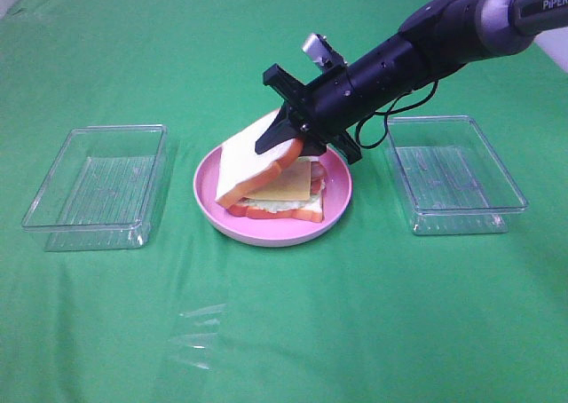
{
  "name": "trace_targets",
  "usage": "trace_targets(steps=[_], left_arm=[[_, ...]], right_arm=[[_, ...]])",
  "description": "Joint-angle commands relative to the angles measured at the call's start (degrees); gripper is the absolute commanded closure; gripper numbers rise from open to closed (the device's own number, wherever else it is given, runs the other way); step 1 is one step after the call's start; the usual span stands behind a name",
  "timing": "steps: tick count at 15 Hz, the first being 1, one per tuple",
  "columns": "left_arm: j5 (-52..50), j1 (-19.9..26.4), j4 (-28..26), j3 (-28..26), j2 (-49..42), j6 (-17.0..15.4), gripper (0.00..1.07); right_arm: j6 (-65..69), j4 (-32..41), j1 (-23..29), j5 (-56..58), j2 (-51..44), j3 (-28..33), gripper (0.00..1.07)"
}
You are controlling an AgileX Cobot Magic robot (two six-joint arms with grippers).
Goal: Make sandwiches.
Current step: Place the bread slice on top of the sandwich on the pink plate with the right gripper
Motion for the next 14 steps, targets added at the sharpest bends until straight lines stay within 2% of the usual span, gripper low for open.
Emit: trace_targets(steps=[1,2,3,6,8,9,11,14], left_arm=[[-0.52,-0.23,-0.29,0.11,-1.09,-0.11,0.06],[-0.52,-0.23,-0.29,0.11,-1.09,-0.11,0.06],[-0.52,-0.23,-0.29,0.11,-1.09,-0.11,0.06],[-0.52,-0.23,-0.29,0.11,-1.09,-0.11,0.06],[-0.52,-0.23,-0.29,0.11,-1.09,-0.11,0.06],[-0.52,-0.23,-0.29,0.11,-1.09,-0.11,0.06],[-0.52,-0.23,-0.29,0.11,-1.09,-0.11,0.06],[-0.52,-0.23,-0.29,0.11,-1.09,-0.11,0.06]], right_arm=[[-0.86,0.06,0.06,0.63,-0.17,-0.29,1.07],[-0.86,0.06,0.06,0.52,-0.17,-0.29,0.92],[-0.86,0.06,0.06,0.4,-0.17,-0.29,0.88],[-0.52,0.06,0.06,-0.11,-1.09,-0.29,0.44],[-0.63,-2.06,0.06,-0.63,-2.52,-0.29,0.29],[1.32,-8.82,0.06,-0.8,-4.93,-0.29,0.24],[6.7,-16.62,0.06,-0.8,-6.82,-0.29,0.24],[16.79,-32.83,0.06,-0.11,-11.17,-0.29,0.24]])
